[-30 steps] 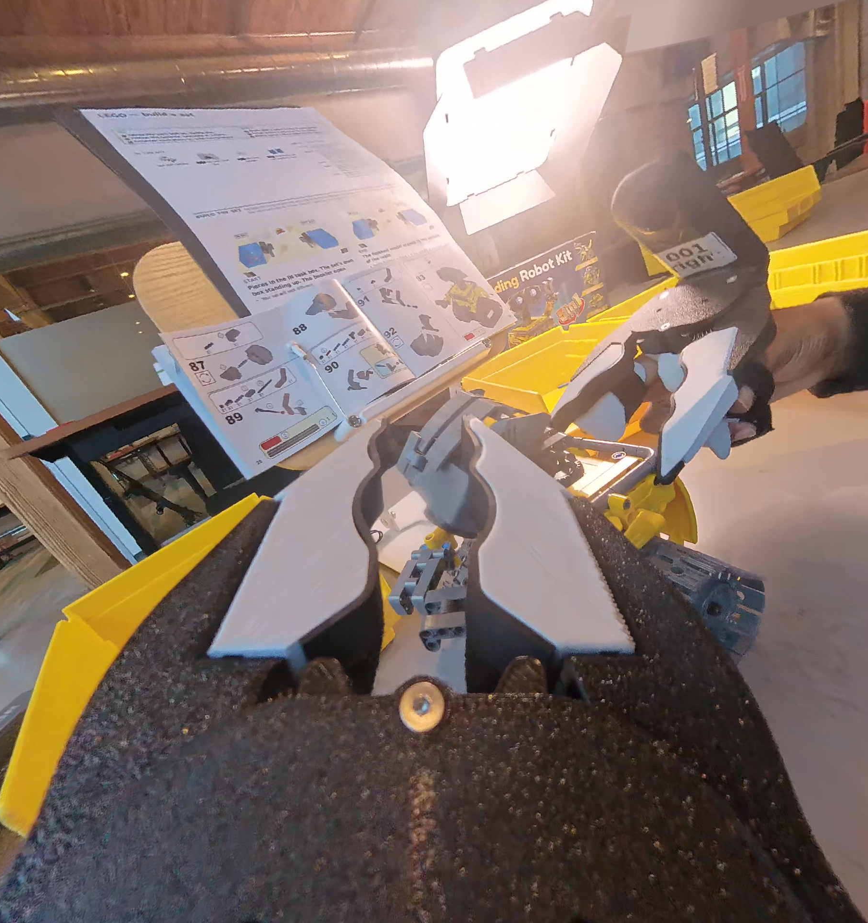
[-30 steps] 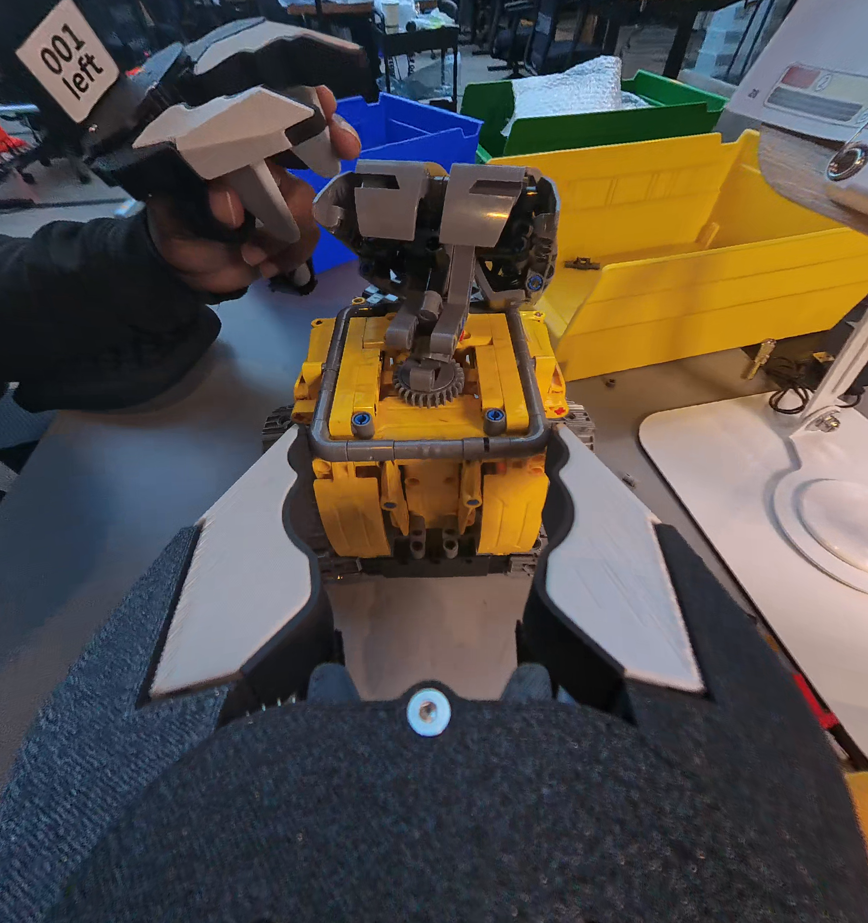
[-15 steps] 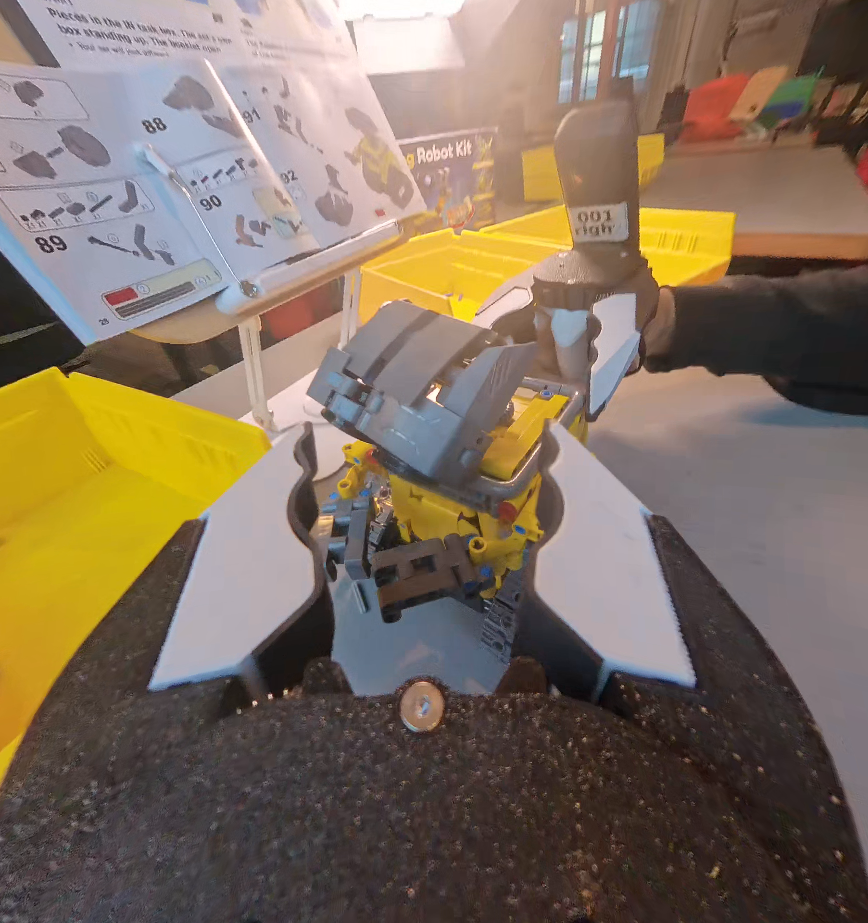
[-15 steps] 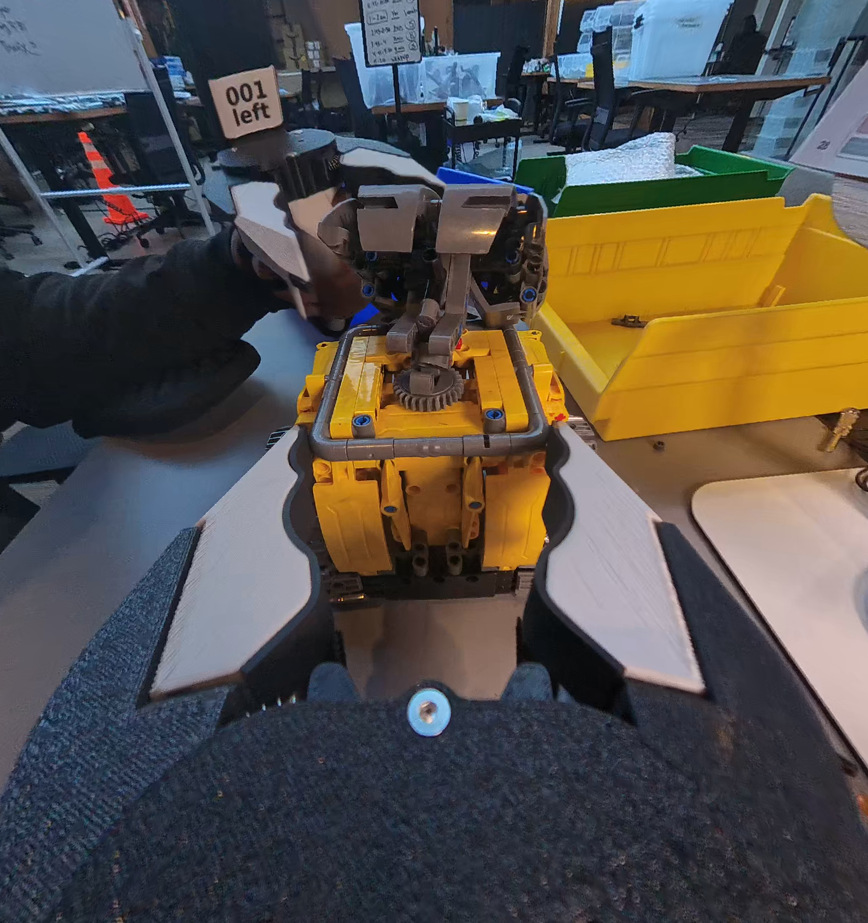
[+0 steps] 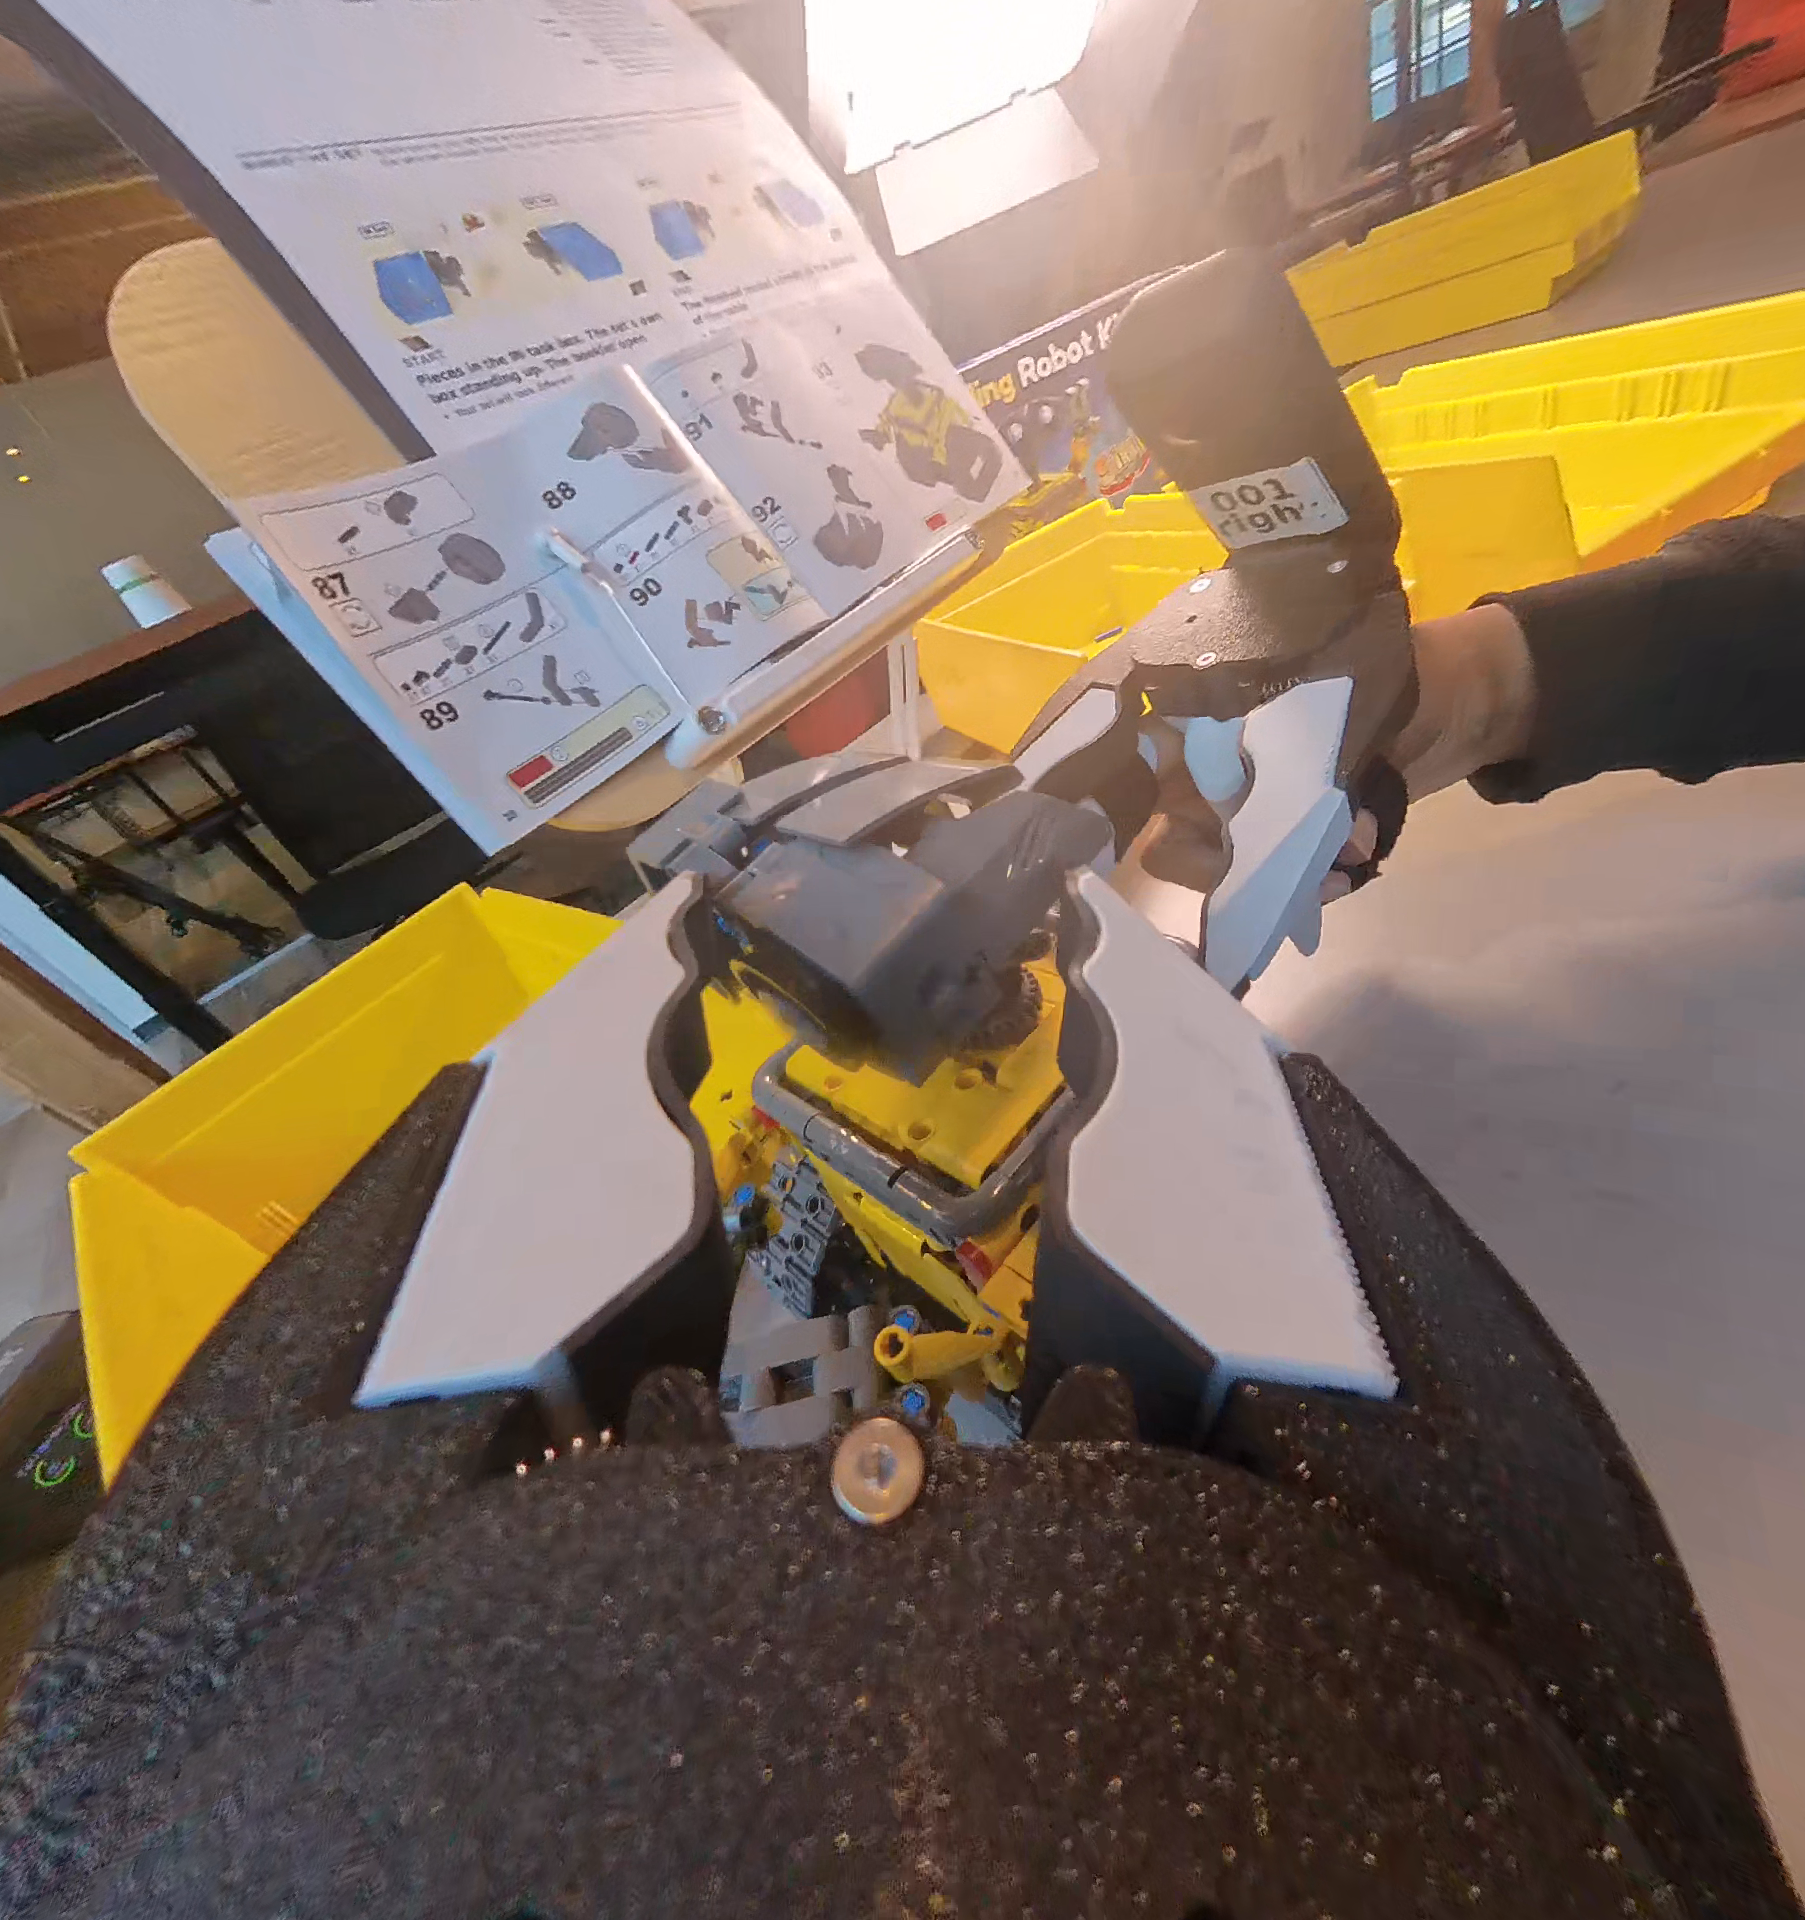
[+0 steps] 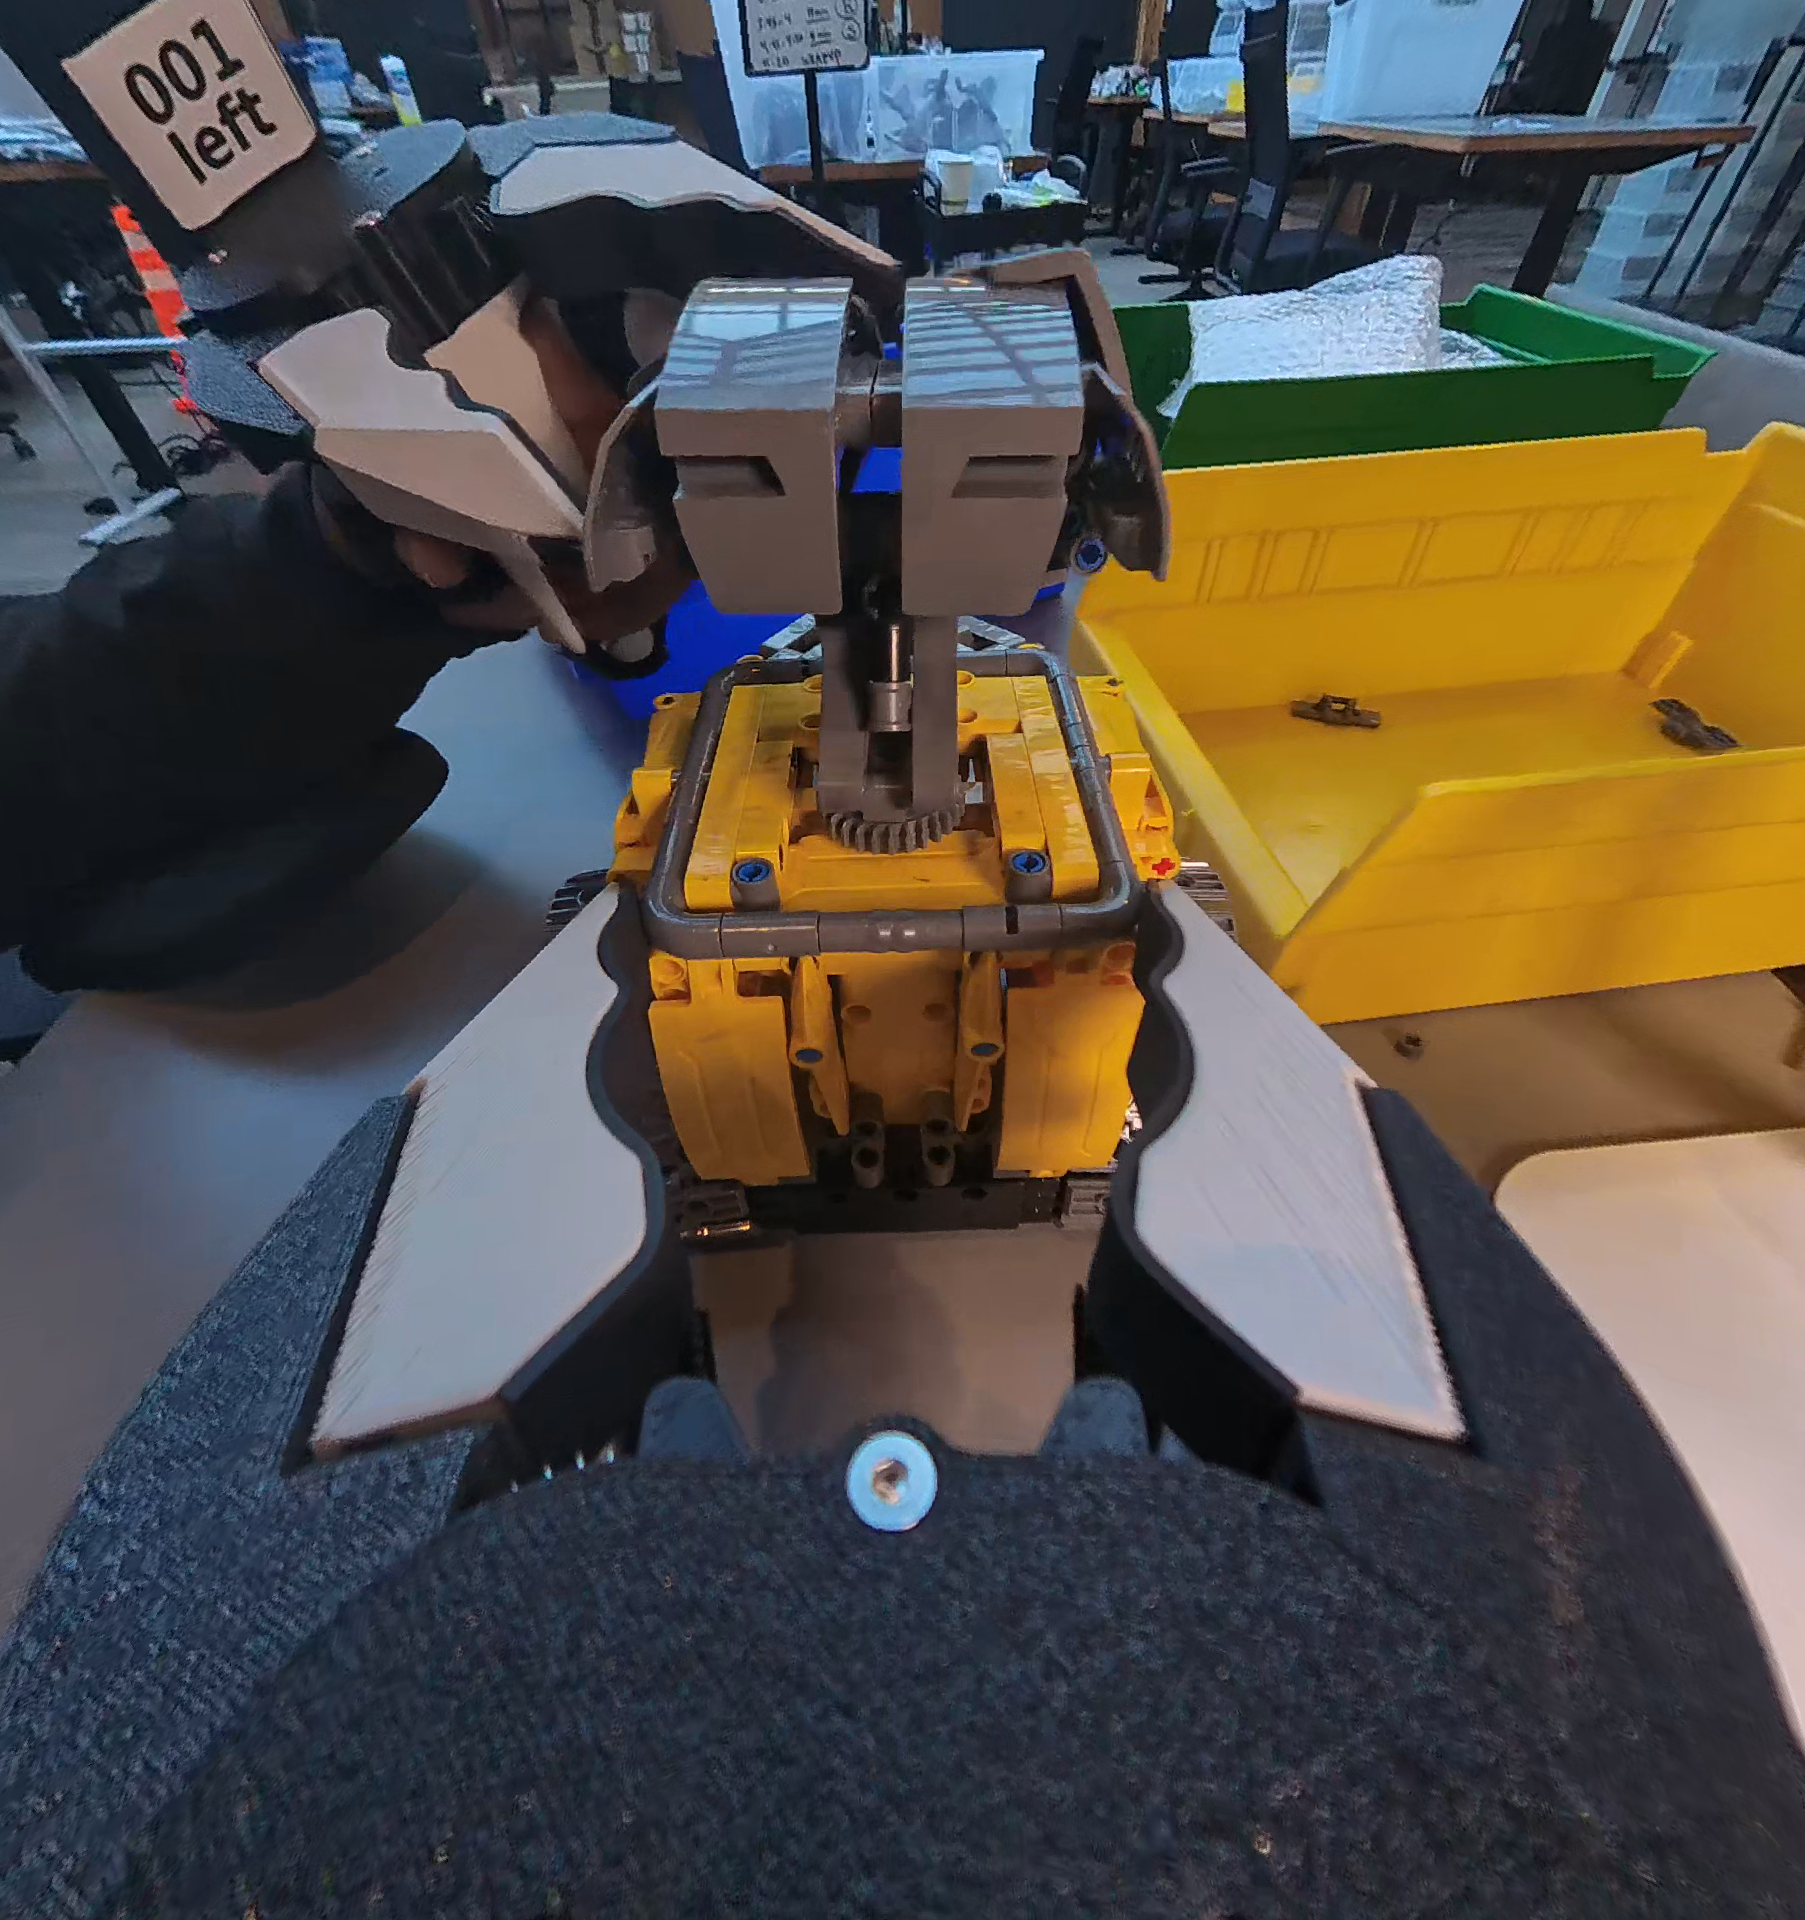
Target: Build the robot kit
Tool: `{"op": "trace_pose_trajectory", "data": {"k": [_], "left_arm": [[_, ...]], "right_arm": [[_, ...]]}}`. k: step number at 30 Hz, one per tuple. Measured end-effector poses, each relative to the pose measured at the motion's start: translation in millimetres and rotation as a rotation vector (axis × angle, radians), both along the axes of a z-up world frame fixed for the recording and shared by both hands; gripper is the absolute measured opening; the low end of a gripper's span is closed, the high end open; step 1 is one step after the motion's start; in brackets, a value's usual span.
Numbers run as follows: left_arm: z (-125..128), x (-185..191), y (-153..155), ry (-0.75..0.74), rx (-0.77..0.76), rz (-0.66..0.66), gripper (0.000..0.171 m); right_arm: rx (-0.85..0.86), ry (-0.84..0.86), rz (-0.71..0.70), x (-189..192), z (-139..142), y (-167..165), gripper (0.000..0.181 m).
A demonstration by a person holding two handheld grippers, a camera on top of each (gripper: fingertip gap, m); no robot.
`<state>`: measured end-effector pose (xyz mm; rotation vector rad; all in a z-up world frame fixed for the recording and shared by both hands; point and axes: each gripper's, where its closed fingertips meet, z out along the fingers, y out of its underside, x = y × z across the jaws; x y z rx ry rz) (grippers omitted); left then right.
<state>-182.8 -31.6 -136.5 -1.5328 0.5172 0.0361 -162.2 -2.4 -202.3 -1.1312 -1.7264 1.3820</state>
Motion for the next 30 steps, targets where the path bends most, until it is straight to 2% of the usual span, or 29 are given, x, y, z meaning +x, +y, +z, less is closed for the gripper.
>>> {"op": "trace_pose_trajectory", "data": {"k": [4,10,12,15,18,24,27,30], "left_arm": [[4.9,-13.0,-3.5,-0.06,-0.006,0.016,0.071],[40.9,-14.1,-10.7,-0.154,0.133,0.014,0.065],[50.4,-12.2,-8.9,-0.182,0.158,0.02,0.064],[65.0,-10.2,-1.2,-0.215,0.184,0.027,0.064],[84.7,-14.6,17.6,-0.197,0.197,0.072,0.065],[125.7,-25.0,78.0,-0.251,0.156,0.134,0.085],[127.7,-32.7,96.4,-0.302,0.144,0.151,0.086],[120.0,-42.9,103.0,-0.283,0.141,0.191,0.079]], "right_arm": [[0.029,-0.031,-0.031,-1.4,-0.4,1.2,0.093],[0.097,-0.066,-0.111,1.2,1.9,4.8,0.089],[0.093,-0.042,-0.107,10.7,13.0,5.4,0.09],[0.075,0.055,-0.172,31.3,47.3,23.6,0.088],[0.134,0.142,-0.336,55.0,79.7,69.6,0.089],[0.138,0.307,-0.817,118.1,140.0,206.9,0.09],[0.13,0.331,-0.984,141.9,142.2,255.9,0.095],[0.18,0.291,-1.048,141.5,131.6,278.9,0.102]]}}
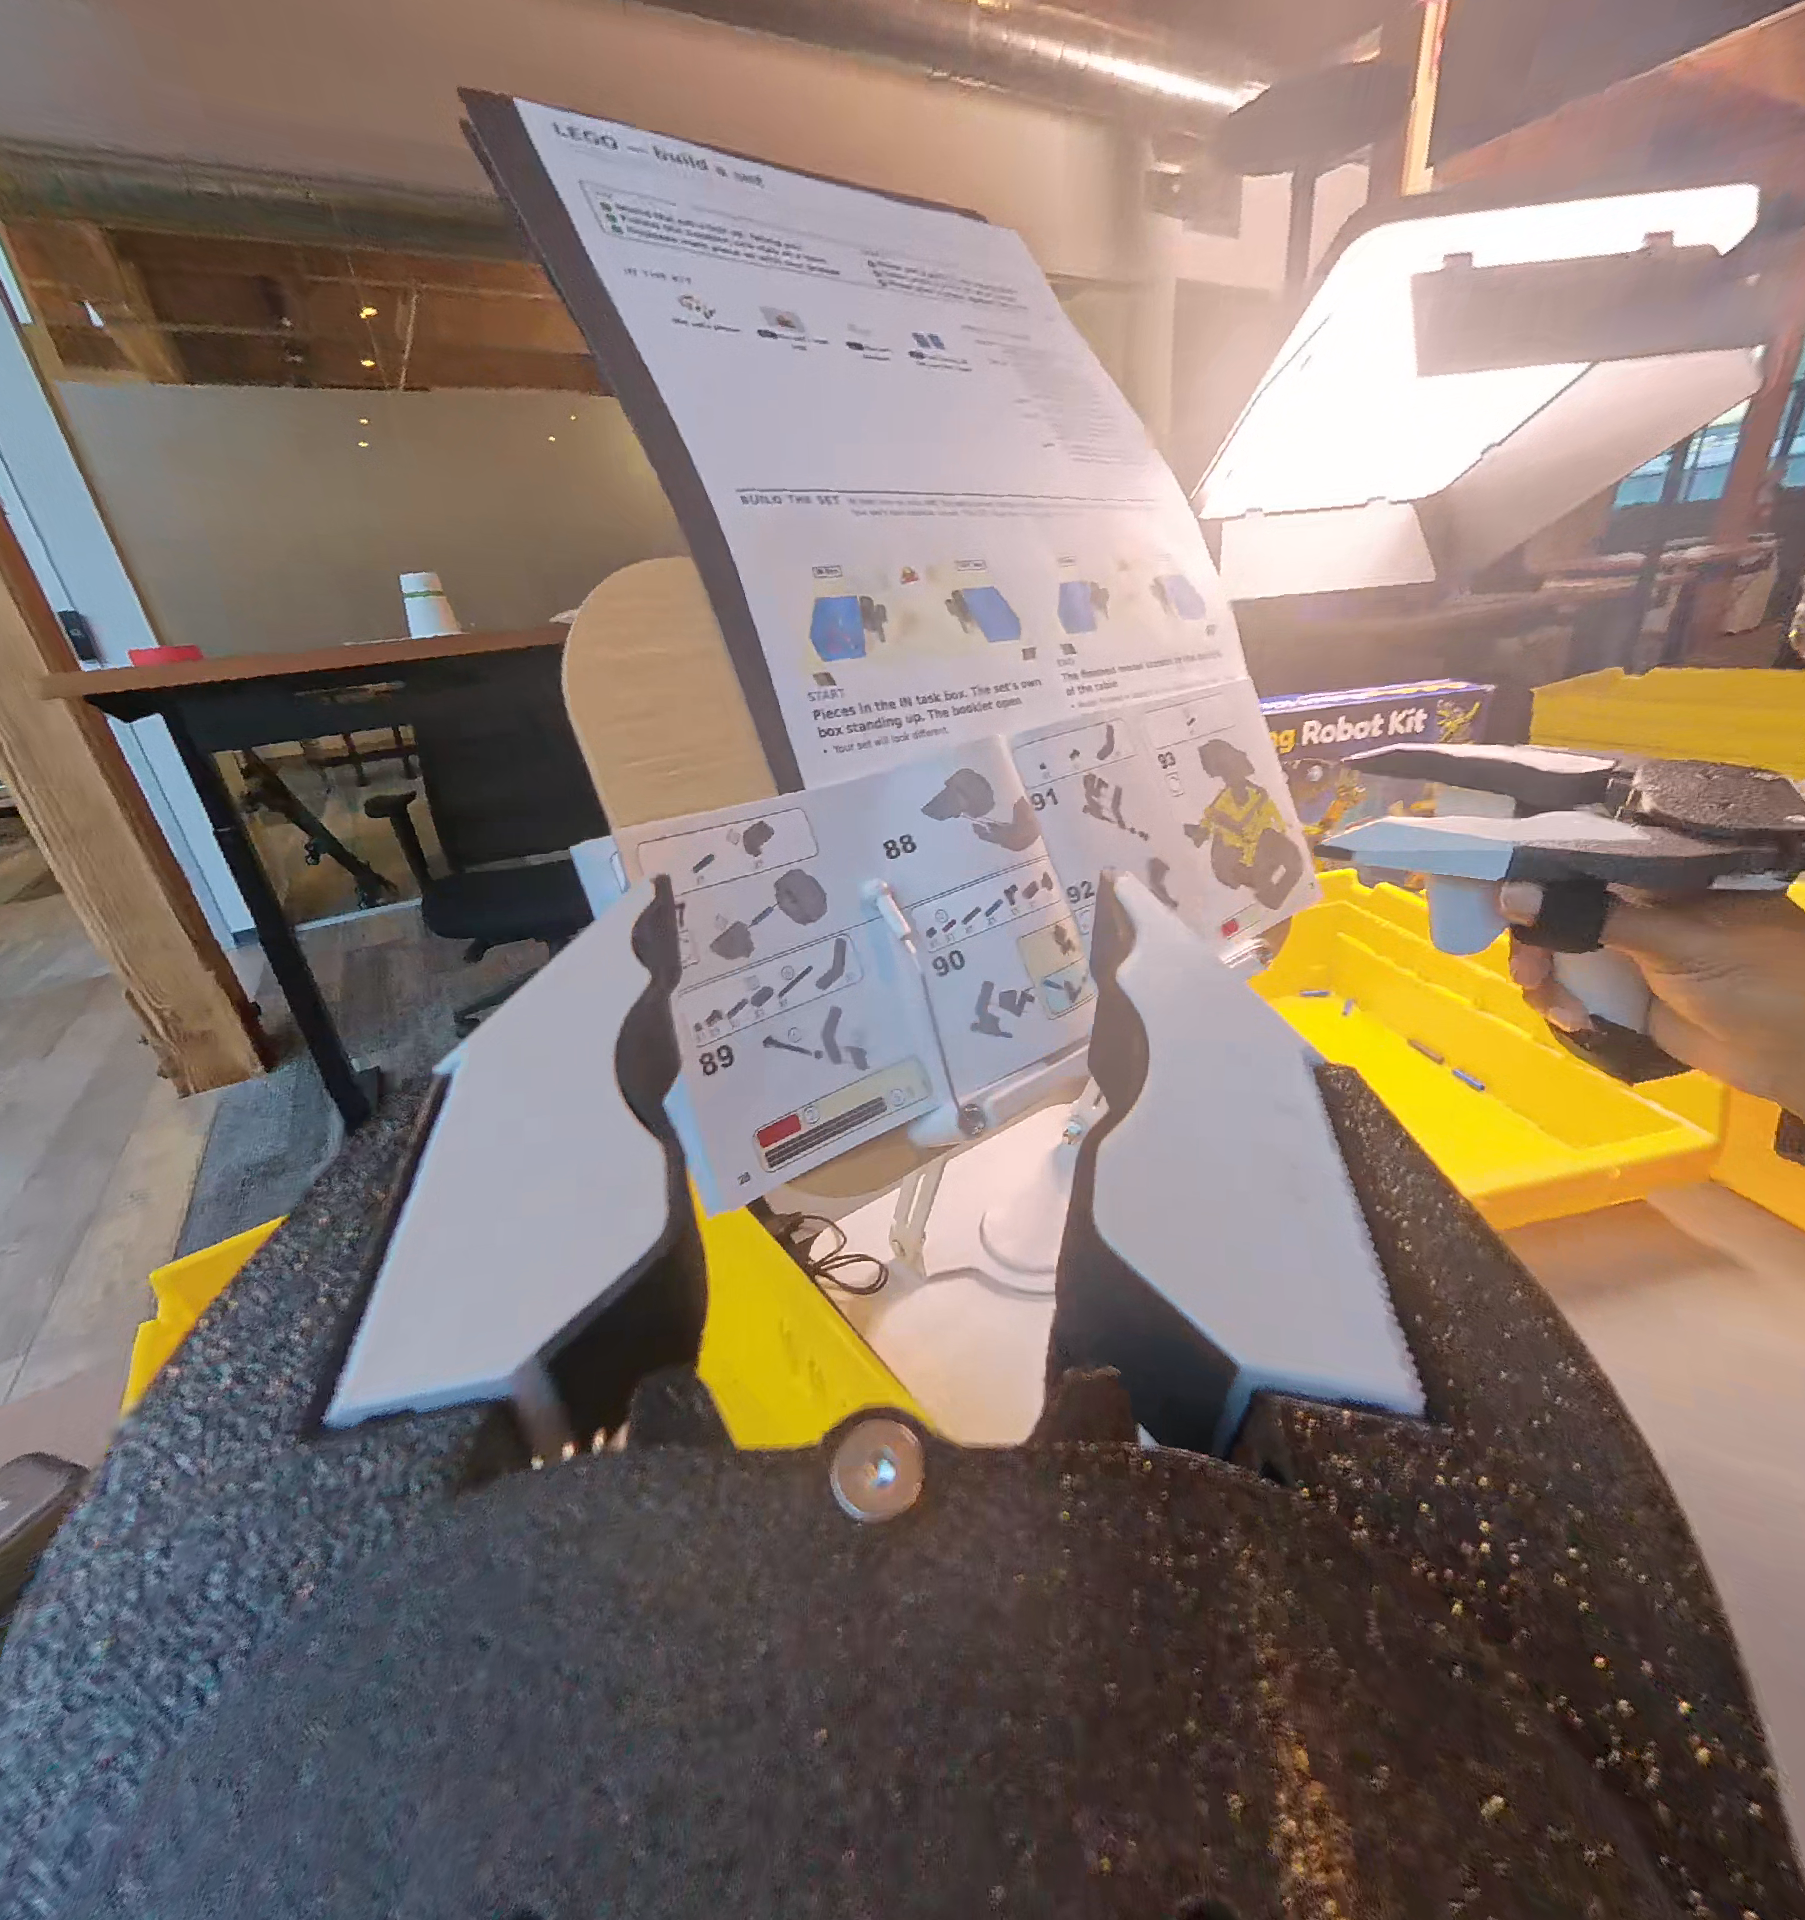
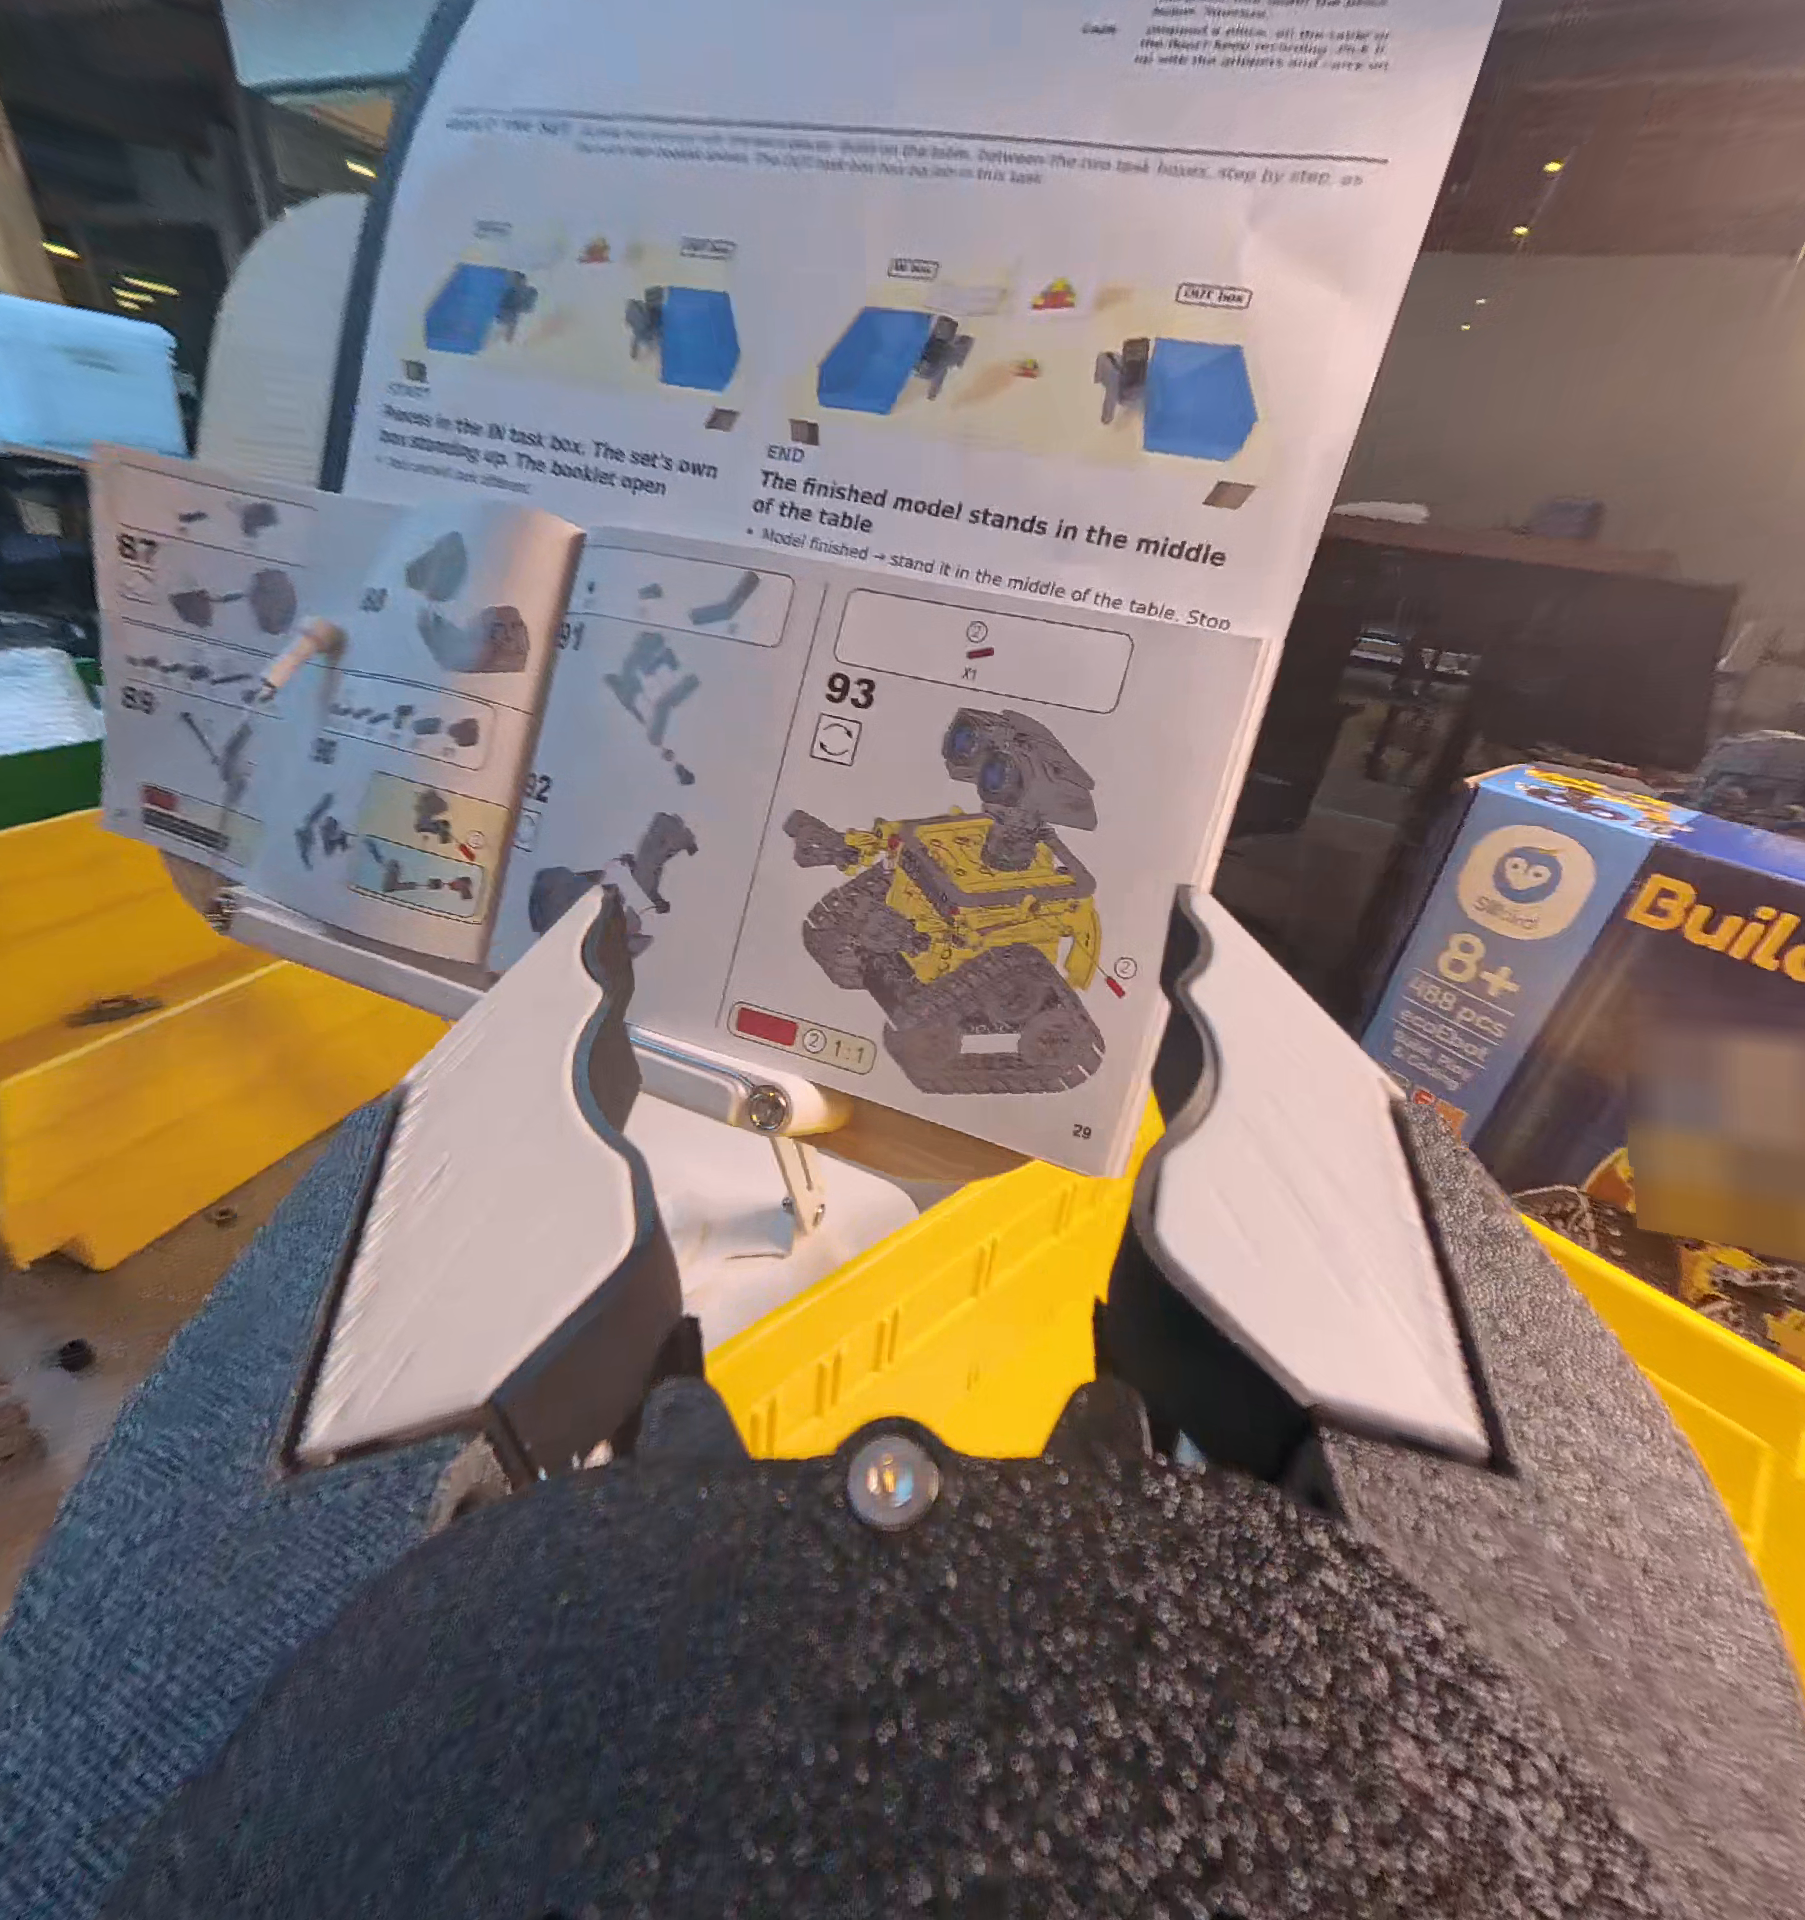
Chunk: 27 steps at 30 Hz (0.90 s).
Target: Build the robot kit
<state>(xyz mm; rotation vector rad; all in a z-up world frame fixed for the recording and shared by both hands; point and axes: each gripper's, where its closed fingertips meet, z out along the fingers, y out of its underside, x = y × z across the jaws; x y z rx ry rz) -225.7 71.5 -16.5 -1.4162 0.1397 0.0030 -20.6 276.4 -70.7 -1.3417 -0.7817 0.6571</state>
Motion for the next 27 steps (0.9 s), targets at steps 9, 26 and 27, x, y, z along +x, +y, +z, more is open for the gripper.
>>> {"op": "trace_pose_trajectory", "data": {"k": [9,26,27], "left_arm": [[-24.5,-26.7,8.3,-0.04,-0.021,0.027,0.07],[-63.3,23.2,93.7,0.233,-0.611,-0.103,0.032],[-71.3,19.3,104.4,0.256,-0.652,-0.068,0.033]], "right_arm": [[0.115,-0.141,-0.143,-37.0,-31.1,24.9,0.115],[0.104,-0.119,-0.126,-28.6,-31.8,20.8,0.089],[0.106,-0.12,-0.126,-28.5,-32.2,20.6,0.089]]}}
